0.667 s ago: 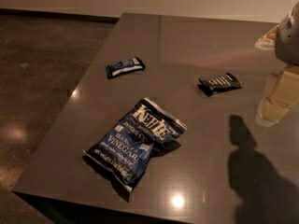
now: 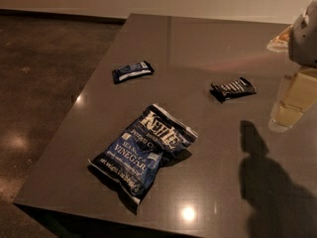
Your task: Pick blue chip bag
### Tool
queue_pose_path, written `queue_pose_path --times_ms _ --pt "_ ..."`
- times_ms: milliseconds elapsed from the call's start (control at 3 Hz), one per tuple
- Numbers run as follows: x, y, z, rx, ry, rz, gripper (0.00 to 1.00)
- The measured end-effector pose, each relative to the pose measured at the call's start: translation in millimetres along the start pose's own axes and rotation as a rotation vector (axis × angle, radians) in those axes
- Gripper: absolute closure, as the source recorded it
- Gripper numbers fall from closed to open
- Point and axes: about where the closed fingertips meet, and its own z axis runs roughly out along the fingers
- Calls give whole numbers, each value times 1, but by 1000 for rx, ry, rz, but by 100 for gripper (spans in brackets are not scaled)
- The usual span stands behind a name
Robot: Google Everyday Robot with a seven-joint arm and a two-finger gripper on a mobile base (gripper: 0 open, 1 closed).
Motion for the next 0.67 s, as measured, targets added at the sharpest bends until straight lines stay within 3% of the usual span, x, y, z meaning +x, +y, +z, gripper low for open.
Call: queue_pose_path --times_ms 667 --pt "-60 16 26 -80 -113 -141 0"
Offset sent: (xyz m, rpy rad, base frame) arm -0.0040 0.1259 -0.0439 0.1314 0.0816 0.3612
